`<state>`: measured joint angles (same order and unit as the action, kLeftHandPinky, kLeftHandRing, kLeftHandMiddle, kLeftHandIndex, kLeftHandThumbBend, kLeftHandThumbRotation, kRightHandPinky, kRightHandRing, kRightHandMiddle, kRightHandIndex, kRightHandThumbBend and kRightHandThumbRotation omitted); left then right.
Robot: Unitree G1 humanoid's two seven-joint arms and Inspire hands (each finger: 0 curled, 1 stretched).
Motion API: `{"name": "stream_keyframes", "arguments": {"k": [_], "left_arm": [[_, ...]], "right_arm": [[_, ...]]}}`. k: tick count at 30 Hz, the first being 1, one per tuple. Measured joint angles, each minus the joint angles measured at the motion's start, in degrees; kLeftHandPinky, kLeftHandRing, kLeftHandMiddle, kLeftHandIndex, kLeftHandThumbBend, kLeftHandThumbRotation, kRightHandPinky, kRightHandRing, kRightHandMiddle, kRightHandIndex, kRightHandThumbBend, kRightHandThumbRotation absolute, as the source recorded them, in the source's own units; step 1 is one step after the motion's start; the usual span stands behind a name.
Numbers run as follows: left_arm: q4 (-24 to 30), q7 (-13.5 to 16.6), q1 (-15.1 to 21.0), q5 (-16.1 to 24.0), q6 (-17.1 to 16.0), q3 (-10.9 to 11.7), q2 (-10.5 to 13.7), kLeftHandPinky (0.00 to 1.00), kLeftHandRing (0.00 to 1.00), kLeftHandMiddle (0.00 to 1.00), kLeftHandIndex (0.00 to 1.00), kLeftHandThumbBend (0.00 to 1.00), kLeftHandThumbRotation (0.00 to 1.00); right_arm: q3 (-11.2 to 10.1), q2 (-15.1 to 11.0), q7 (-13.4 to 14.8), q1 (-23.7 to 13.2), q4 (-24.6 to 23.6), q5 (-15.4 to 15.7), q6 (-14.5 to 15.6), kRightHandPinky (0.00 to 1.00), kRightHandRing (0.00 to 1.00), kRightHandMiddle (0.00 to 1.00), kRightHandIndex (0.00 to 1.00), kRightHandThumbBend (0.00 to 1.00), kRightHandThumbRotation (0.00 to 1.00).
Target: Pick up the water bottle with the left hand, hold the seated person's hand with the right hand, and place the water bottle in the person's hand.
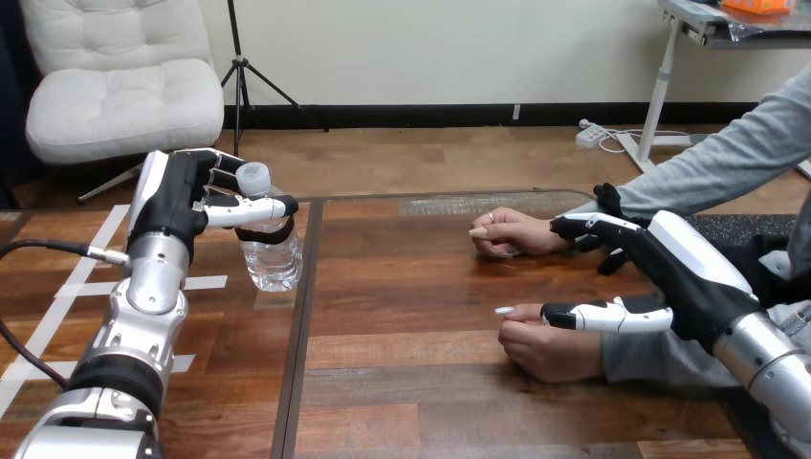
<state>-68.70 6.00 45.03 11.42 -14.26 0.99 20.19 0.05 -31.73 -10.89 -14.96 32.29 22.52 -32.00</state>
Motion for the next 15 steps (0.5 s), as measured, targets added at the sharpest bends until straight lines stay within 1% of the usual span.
{"name": "stream_keyframes", "arguments": {"k": [4, 15], "left_arm": [[0.07, -0.1, 0.0, -0.14, 0.0, 0.08, 0.0, 0.48, 0.51, 0.52, 0.49, 0.73, 0.0], [0.11, -0.26, 0.0, -0.15, 0.0, 0.08, 0.0, 0.47, 0.5, 0.52, 0.49, 0.73, 0.0]], "right_arm": [[0.0, -0.05, -0.09, -0.01, 0.14, -0.01, 0.1, 0.67, 0.81, 0.84, 0.83, 1.0, 0.61], [0.0, -0.22, -0.22, -0.03, 1.94, -0.04, 0.22, 0.68, 0.81, 0.85, 0.84, 1.0, 0.6]]}}
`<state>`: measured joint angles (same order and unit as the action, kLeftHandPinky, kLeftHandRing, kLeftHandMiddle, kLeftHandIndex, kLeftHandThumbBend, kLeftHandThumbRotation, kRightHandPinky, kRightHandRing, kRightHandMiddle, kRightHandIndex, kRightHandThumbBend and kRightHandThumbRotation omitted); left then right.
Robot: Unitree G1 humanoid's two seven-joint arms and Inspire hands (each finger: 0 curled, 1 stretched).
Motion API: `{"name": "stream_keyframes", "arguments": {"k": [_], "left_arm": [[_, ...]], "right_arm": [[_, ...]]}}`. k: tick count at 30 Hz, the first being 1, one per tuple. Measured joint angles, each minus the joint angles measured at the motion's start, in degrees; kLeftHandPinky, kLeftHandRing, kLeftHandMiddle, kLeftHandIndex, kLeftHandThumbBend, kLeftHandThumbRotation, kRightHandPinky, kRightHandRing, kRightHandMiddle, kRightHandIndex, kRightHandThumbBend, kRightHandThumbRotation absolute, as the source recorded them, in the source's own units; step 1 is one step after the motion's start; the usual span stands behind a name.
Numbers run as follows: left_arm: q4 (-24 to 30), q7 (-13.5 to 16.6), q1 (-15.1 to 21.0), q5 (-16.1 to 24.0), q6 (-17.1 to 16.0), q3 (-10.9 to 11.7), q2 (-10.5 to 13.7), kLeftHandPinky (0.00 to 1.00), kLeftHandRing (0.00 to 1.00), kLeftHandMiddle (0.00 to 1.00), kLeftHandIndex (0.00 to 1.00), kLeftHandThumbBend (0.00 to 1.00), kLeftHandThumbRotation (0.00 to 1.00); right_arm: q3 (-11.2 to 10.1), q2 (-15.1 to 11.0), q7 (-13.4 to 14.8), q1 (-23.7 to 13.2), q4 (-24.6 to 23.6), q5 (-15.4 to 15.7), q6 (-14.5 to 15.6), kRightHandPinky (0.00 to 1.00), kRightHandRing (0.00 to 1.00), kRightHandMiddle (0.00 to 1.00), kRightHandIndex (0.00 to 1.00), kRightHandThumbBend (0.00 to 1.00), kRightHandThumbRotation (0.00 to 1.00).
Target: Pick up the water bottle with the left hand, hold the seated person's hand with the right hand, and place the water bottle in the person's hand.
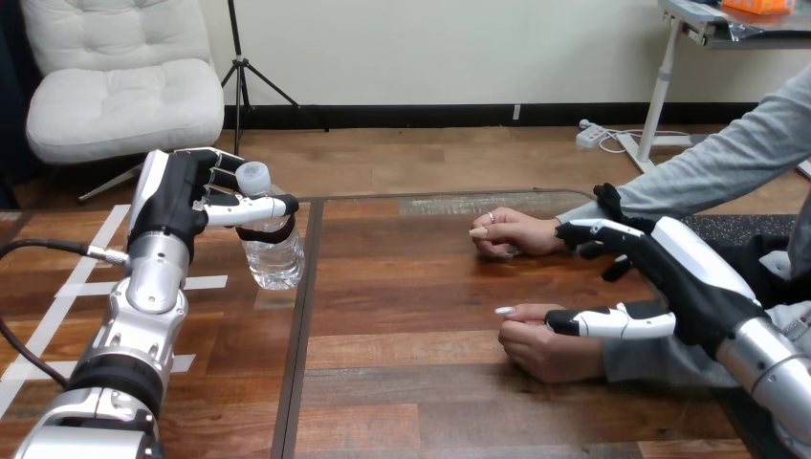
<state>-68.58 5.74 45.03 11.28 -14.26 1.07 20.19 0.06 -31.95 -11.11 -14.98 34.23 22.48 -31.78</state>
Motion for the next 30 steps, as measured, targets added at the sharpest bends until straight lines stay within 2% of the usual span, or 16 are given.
{"name": "stream_keyframes", "arguments": {"k": [16, 30], "left_arm": [[0.38, -0.39, -0.08, 0.0, 0.0, 0.0, 0.01, 0.44, 0.47, 0.49, 0.49, 0.73, 0.0], [1.52, -0.86, -0.19, -0.54, 0.0, 0.06, 0.01, 0.41, 0.45, 0.47, 0.48, 0.74, 0.0]], "right_arm": [[0.81, -0.73, 0.35, 0.0, 3.39, 0.93, -0.32, 0.71, 0.83, 0.85, 0.84, 0.99, 0.57], [2.19, -2.31, 2.6, -0.1, 6.59, 1.32, -3.3, 0.71, 0.83, 0.84, 0.82, 1.0, 0.53]]}}
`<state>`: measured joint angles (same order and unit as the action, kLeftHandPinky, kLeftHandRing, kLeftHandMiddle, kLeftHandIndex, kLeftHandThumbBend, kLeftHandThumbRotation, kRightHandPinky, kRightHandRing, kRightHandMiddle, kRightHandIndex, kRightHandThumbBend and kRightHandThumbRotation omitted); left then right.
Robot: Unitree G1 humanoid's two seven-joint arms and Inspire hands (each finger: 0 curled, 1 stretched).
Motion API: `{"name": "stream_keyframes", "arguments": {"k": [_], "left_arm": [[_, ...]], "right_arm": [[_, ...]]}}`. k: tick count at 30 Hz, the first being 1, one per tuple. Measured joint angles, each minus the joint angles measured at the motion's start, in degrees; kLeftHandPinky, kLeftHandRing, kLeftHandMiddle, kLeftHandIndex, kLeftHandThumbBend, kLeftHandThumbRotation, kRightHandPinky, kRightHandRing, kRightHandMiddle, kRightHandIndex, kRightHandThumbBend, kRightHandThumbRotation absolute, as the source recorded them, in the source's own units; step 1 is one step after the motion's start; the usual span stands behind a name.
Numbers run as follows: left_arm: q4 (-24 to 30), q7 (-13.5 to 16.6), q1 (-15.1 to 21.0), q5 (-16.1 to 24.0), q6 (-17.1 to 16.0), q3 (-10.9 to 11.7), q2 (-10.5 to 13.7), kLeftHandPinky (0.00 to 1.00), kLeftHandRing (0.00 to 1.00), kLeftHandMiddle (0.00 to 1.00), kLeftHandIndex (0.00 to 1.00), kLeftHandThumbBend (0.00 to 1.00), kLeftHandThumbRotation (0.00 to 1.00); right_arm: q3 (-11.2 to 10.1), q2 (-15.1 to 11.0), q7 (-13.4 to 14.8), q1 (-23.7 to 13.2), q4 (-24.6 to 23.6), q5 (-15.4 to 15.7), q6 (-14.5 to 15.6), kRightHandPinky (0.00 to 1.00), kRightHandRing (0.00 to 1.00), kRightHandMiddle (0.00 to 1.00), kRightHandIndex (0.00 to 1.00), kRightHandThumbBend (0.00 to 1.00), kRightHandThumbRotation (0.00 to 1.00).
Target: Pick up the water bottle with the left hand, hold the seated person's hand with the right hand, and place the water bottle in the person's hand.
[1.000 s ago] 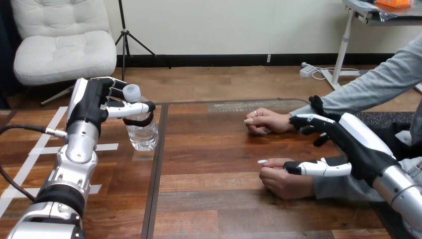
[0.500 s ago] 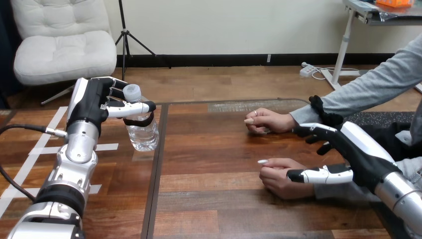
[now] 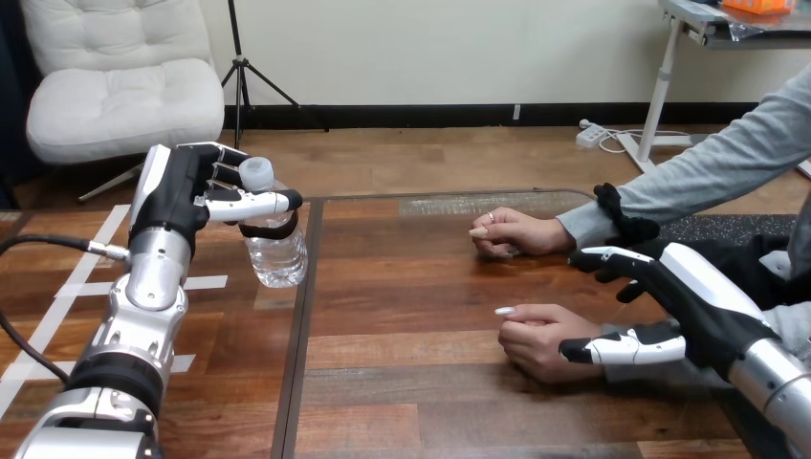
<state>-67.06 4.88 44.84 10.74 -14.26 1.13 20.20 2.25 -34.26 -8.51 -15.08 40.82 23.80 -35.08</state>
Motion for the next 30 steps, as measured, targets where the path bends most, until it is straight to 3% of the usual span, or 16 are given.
{"name": "stream_keyframes", "arguments": {"k": [18, 30], "left_arm": [[1.16, -0.43, -0.22, -0.71, -0.46, -0.01, 0.02, 0.39, 0.43, 0.46, 0.47, 0.75, 0.0], [1.95, -0.73, -0.28, -1.12, -1.32, -0.01, 0.02, 0.38, 0.42, 0.46, 0.47, 0.75, 0.0]], "right_arm": [[0.41, -0.02, 2.24, -0.06, 2.47, 2.11, -1.02, 0.7, 0.83, 0.84, 0.82, 1.0, 0.43], [2.21, -1.24, 5.16, -0.38, 3.59, 4.65, -2.09, 0.69, 0.82, 0.83, 0.81, 1.0, 0.38]]}}
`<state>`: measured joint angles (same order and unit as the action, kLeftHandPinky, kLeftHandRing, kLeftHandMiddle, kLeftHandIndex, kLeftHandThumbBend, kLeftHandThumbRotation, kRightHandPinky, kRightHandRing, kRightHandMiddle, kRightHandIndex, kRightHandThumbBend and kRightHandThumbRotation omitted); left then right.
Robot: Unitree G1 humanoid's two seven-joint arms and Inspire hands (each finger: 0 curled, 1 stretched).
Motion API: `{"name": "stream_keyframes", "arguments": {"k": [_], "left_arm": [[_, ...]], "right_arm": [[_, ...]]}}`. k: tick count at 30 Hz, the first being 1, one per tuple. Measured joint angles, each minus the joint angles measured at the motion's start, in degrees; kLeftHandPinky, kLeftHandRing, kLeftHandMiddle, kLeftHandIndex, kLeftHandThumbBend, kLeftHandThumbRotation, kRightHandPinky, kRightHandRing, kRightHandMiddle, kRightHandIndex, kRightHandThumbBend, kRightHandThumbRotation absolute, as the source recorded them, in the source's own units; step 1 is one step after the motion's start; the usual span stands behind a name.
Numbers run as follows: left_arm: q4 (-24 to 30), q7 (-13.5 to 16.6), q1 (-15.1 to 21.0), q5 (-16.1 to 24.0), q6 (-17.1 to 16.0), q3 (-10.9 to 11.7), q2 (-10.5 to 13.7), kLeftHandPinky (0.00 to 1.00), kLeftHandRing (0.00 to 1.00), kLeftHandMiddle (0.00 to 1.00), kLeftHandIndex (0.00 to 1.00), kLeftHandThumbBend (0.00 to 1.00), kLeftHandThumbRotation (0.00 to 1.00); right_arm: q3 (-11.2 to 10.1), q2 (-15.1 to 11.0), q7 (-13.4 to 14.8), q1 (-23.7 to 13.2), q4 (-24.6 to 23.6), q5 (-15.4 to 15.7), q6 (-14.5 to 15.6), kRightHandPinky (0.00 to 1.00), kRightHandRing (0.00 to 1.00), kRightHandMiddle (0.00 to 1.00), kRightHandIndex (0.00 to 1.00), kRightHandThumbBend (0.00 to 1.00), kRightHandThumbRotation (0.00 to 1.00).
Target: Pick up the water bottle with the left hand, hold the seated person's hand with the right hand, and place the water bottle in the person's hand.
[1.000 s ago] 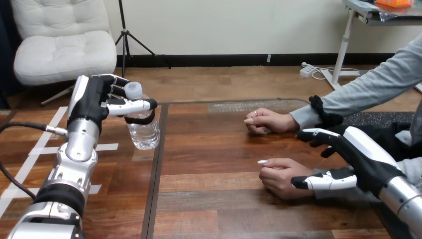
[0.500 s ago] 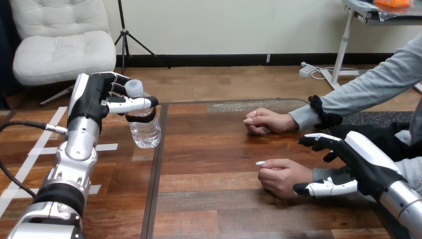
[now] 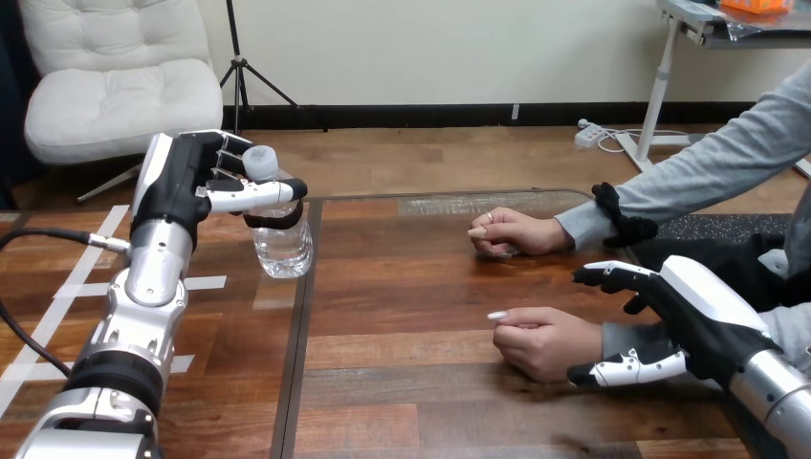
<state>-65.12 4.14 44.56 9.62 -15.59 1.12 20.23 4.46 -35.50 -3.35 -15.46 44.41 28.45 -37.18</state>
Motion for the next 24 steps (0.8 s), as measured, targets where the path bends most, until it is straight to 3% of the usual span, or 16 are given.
{"name": "stream_keyframes", "arguments": {"k": [13, 24], "left_arm": [[0.38, -0.35, -0.11, -0.07, -0.03, 0.0, 0.02, 0.37, 0.41, 0.45, 0.48, 0.74, 0.0], [0.61, -0.92, -0.61, -0.08, -0.7, 0.0, 0.01, 0.36, 0.4, 0.44, 0.47, 0.75, 0.0]], "right_arm": [[0.55, -1.01, 3.14, -0.85, 1.77, 1.91, -0.11, 0.7, 0.81, 0.83, 0.8, 1.0, 0.33], [1.64, -1.04, 3.56, -1.02, 1.82, 2.62, 0.08, 0.7, 0.8, 0.82, 0.8, 1.0, 0.25]]}}
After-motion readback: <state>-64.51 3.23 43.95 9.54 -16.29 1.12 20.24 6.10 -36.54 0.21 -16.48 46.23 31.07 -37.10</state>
